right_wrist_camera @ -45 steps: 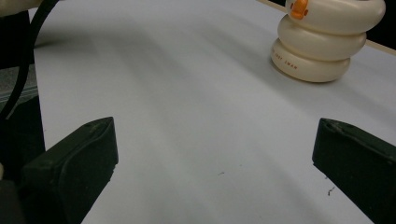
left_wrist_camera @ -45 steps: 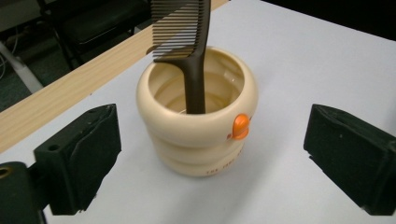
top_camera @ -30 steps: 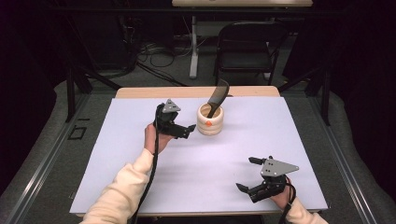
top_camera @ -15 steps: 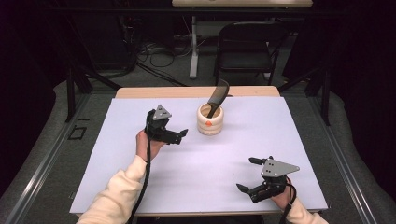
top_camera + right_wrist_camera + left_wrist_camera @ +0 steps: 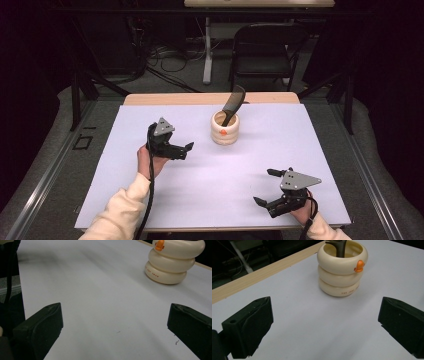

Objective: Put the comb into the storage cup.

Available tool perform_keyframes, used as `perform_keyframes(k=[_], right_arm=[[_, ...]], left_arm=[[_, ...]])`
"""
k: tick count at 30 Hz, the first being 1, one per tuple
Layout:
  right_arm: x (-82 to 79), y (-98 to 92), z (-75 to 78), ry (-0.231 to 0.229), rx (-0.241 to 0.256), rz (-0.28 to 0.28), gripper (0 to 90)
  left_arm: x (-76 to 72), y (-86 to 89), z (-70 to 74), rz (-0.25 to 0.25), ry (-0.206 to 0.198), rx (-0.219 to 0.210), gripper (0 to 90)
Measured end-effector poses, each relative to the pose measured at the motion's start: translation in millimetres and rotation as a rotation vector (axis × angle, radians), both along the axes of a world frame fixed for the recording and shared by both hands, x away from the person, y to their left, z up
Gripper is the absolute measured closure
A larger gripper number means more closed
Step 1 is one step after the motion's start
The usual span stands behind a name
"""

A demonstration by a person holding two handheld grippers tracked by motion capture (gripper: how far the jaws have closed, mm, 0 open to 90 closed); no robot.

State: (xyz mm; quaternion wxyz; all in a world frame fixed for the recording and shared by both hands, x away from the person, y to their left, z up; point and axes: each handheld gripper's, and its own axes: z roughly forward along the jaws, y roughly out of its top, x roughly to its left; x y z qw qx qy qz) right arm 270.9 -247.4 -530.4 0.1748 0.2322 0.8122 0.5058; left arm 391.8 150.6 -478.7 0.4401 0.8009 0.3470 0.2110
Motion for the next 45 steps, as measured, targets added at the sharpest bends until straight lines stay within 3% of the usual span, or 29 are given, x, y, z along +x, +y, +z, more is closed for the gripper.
perform_keyframes(k=[12, 24, 45], right_arm=[[0.7, 1.0, -0.5, 0.001, -0.003, 0.006, 0.0], [1.2, 0.8, -0.6, 0.003, -0.008, 0.006, 0.0], [1.0, 1.1, -0.5, 0.002, -0.007, 0.005, 0.0]], left_arm=[[-19.7, 22.3, -2.6, 0.035, -0.011, -0.006, 0.0], [-39.4, 31.3, -9.1, 0.035, -0.014, 0.000, 0.0], [-68.1, 45.4, -22.2, 0.055, -0.034, -0.026, 0.0]])
